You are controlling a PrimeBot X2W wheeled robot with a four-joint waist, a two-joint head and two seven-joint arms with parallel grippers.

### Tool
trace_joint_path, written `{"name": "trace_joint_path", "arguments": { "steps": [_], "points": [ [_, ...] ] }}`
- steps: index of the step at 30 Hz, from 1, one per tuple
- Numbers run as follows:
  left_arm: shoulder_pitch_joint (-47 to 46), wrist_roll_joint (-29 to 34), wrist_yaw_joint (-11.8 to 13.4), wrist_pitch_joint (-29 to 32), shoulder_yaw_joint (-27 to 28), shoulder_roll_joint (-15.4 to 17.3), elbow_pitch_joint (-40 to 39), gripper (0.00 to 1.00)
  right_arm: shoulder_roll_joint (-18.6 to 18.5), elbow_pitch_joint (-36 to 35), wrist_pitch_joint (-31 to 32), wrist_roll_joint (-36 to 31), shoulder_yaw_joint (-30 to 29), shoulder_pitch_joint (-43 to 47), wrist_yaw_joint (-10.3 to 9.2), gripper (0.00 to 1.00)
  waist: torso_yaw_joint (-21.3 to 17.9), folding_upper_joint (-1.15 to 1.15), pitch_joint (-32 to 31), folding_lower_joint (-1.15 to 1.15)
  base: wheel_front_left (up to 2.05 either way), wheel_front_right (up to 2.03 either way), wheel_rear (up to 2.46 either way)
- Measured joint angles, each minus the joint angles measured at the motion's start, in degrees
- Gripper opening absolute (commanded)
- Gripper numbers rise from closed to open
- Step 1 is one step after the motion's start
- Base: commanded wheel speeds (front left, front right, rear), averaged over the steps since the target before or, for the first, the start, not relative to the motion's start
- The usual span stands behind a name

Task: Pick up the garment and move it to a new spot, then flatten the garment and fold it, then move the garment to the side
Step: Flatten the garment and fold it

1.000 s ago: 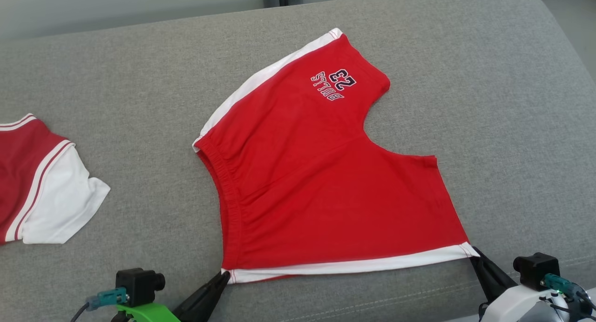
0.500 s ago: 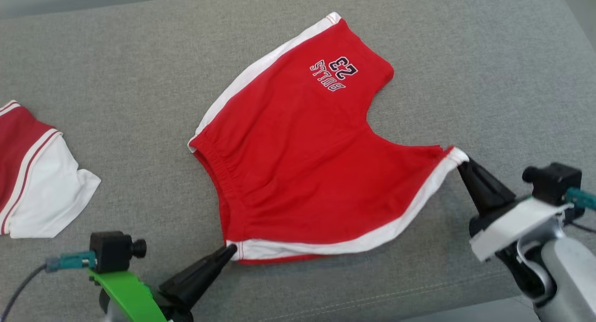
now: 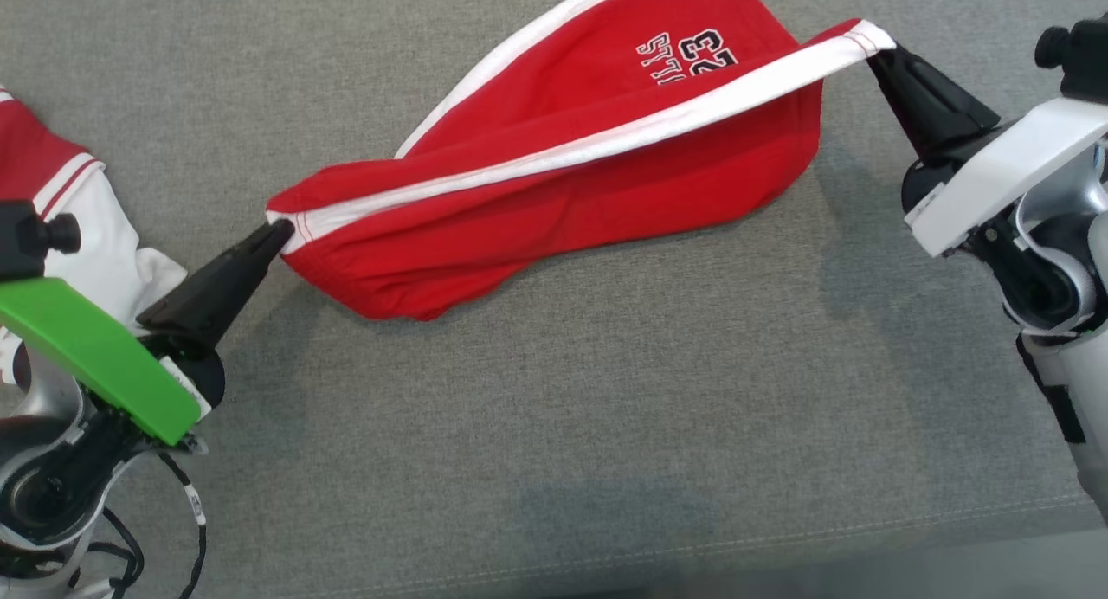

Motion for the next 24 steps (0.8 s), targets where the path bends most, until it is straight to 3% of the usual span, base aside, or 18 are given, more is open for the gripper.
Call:
{"name": "trace_joint_path", "arguments": {
  "steps": [4,13,24],
  "points": [
    [-4.1,-1.0,1.6,1.9,0.4,-1.2,0.8,0.00,-0.5,1.6,2.5,-0.1,-0.7,-4.2,-0.57,0.00,1.5,0.00,2.9,0.00,0.00,0.00,0.00],
    [-12.6,-3.2,2.1,3.8,0.0,-5.0,4.9,0.00,-0.2,3.9,4.5,-2.1,-0.7,-17.6,-1.12,0.00,5.0,0.00,11.9,0.01,0.00,0.00,0.00],
    [-16.3,-3.0,2.1,5.4,-2.0,-6.6,8.0,0.00,0.2,8.1,4.8,-4.0,0.2,-21.7,-1.11,0.00,6.2,0.00,15.8,0.01,0.00,0.00,0.00]
  ]
}}
